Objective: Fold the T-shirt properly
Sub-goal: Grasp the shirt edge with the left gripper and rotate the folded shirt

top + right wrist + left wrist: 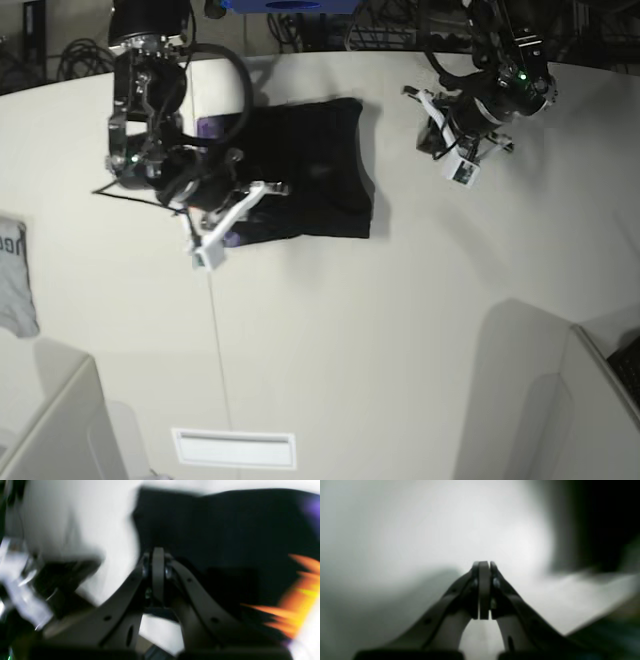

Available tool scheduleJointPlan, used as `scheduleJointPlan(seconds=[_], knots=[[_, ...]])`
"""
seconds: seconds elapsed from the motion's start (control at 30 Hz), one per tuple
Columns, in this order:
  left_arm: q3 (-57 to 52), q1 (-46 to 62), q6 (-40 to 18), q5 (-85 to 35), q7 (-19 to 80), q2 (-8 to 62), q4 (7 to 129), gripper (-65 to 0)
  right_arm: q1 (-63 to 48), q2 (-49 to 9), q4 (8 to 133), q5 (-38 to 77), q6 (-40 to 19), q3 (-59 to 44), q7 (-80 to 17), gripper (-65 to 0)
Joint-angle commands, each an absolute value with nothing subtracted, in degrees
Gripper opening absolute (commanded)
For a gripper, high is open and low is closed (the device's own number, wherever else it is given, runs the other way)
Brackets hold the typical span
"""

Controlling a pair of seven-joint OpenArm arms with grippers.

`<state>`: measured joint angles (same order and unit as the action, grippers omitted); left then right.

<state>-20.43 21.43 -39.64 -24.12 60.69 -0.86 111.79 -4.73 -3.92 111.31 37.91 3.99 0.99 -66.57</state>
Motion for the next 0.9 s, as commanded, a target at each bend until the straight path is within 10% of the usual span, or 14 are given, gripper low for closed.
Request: scheduleJointPlan(seconds=[0.0, 0.07, 0.2, 0.3, 0.87], knots=[[-20.35, 21.32, -40.0, -28.0, 60.18, -0.4, 112.57, -65.0, -4.18, -5.49, 112.84, 38.73, 1.8, -1.27, -65.54, -65.0], [-20.7, 21.32, -40.0, -36.7, 60.18, -0.4, 112.04, -61.9, -4.7, -7.16, 113.01, 38.73, -2.15, -5.32, -65.71, -65.0], [-20.09, 19.47, -38.37, -44.26, 60.09, -0.75, 109.93, -20.7, -6.99, -8.22, 113.01, 38.73, -7.25, -13.05, -65.63, -65.0], [-17.19, 17.1, -34.24, -44.44, 59.82, -1.71, 106.33, -6.3, -8.22, -8.31, 113.01, 38.73, -8.57, -16.48, -65.71, -65.0], [-7.08, 6.55, -24.57, -44.26, 59.65, -4.97, 86.11, -8.7, -10.24, -8.4, 113.01, 38.37, -11.47, -24.13, -65.54, -65.0]])
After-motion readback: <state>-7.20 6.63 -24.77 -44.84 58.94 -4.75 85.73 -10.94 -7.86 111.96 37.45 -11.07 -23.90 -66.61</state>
